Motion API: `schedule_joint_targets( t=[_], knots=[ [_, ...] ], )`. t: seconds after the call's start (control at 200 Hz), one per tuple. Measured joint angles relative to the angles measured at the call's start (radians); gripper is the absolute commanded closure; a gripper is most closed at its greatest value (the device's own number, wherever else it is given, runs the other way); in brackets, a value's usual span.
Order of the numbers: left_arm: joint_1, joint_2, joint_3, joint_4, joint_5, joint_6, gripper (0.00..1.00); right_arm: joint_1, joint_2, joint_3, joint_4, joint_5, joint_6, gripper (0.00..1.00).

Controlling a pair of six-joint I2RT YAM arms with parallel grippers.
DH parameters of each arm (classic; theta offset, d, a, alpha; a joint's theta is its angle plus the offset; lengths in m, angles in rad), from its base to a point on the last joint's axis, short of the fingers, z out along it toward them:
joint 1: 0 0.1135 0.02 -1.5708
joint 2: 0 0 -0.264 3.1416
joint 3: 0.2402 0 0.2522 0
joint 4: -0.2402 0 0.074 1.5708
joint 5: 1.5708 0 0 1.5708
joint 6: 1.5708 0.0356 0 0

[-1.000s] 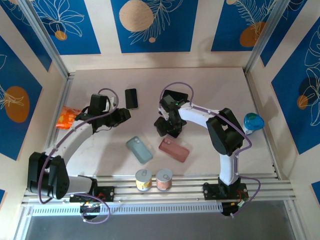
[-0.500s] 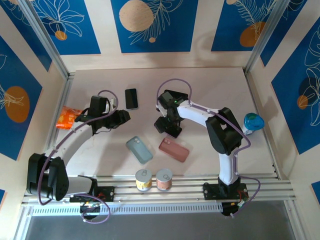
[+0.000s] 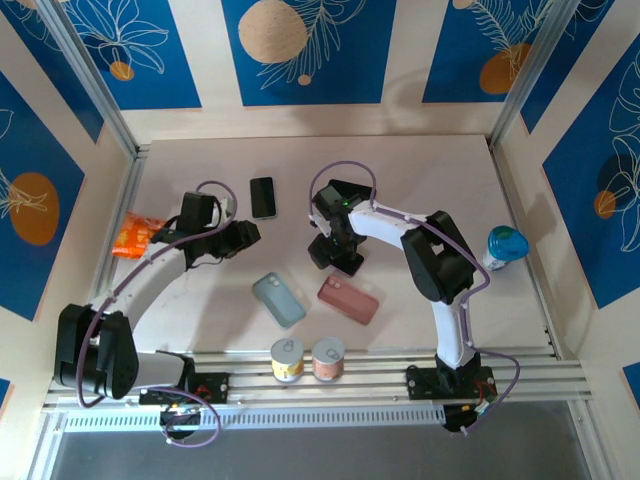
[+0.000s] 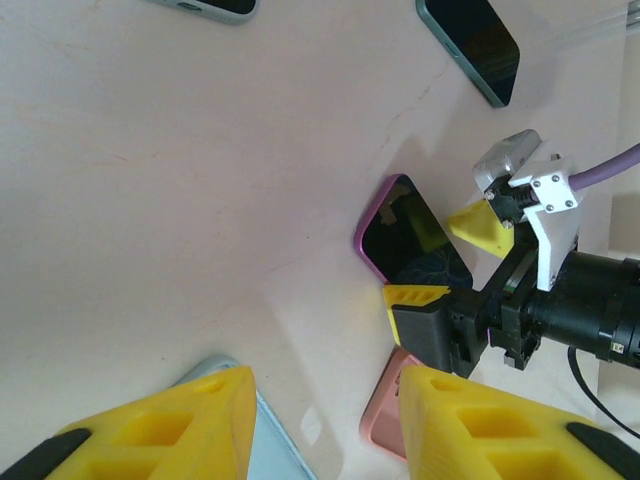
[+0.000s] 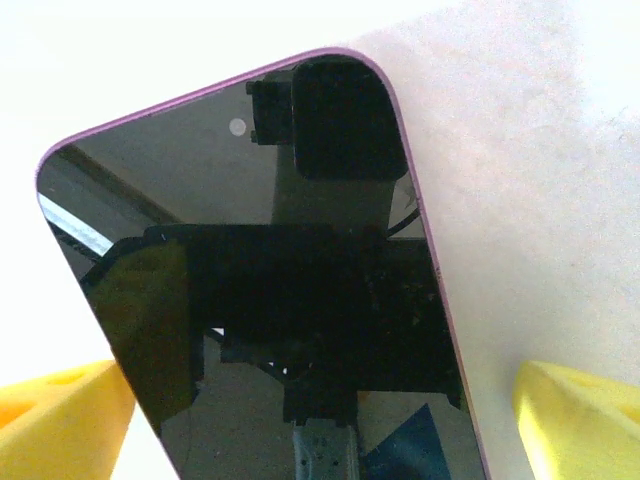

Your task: Put the phone into the phone case

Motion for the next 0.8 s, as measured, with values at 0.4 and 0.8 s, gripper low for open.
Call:
schedule_joint_targets(
  t=[0.4,0.8],
  knots=[
    [0.0,0.002,0.0,-0.003,0.0,0.001,0.57,-0.013,0.075,0.13,-0.105,0.004,0.085,0.45],
    [0.0,0.01,0.0,-0.003,0.0,0.001,0.57,-0.058,0.124,0.218,-0.164,-0.075,0.272,0.24]
  ],
)
